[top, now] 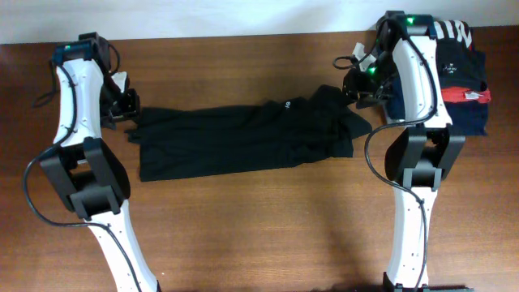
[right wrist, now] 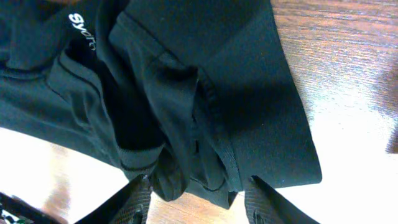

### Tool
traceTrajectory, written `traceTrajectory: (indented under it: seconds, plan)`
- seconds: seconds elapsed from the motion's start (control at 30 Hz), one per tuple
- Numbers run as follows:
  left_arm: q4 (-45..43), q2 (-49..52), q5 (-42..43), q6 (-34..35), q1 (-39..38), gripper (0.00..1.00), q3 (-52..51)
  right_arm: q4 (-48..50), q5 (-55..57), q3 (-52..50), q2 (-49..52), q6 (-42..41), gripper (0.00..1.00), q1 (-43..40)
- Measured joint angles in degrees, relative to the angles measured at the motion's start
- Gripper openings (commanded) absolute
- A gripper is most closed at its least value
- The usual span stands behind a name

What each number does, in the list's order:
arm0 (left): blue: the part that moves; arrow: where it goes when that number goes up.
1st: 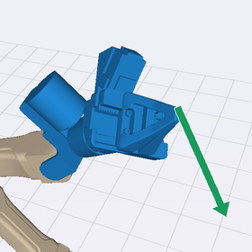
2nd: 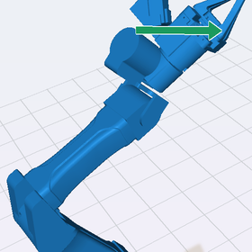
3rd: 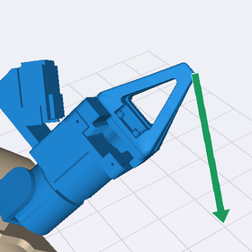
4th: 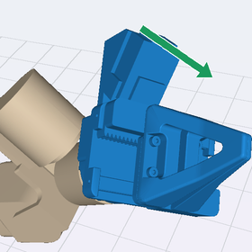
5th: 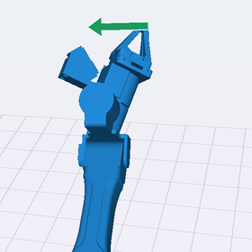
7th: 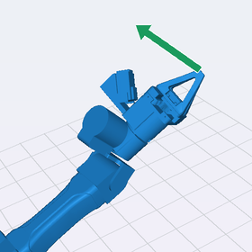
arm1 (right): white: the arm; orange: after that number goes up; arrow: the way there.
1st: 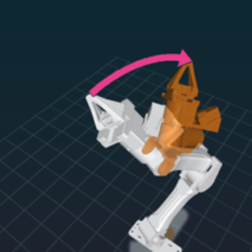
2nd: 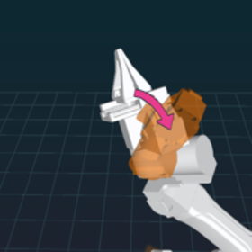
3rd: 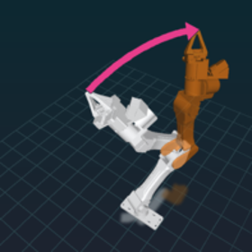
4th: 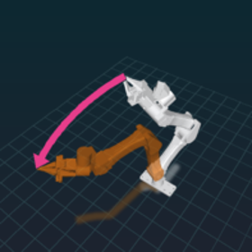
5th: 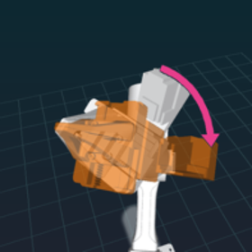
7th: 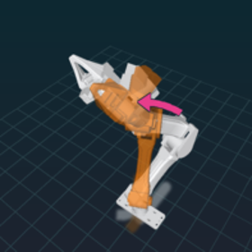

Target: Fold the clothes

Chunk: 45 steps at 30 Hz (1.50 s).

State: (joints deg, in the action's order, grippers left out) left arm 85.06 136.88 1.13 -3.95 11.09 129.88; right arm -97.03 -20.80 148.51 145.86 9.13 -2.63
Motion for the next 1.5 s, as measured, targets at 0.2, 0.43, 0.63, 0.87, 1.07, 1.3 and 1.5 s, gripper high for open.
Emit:
traceTrajectory:
  seconds: [0.2,0.43,0.63,0.87,1.07,1.3,1.5]
  plan:
    - [-0.1,-0.1,3.4,-5.4,0.2,0.64,-0.4,1.6,-1.7,0.0,-0.6,1.6,0.62,0.0]
    - [-4.1,-0.4,4.3,-7.0,0.2,0.64,-8.9,3.0,-2.1,0.0,-0.6,1.8,0.63,0.0]
    - [-8.0,-0.5,4.5,-7.6,0.2,0.64,-15.9,3.0,-2.3,0.0,-0.6,1.9,0.63,0.0]
    - [-19.5,-4.5,4.5,-7.9,0.2,0.54,-25.9,3.0,-2.3,0.0,-0.6,1.8,0.64,0.0]
    - [-25.6,-6.1,9.1,-8.5,0.4,0.06,-29.4,3.0,-2.3,0.0,-0.6,1.9,0.64,0.0]
    - [-27.5,-6.1,15.7,-8.7,1.3,0.0,-30.2,2.9,-2.3,0.0,-0.6,1.3,0.64,0.0]
    - [-28.4,-6.2,18.9,-8.7,4.4,0.01,-30.7,2.6,-2.3,0.0,-0.6,1.3,0.64,0.0]
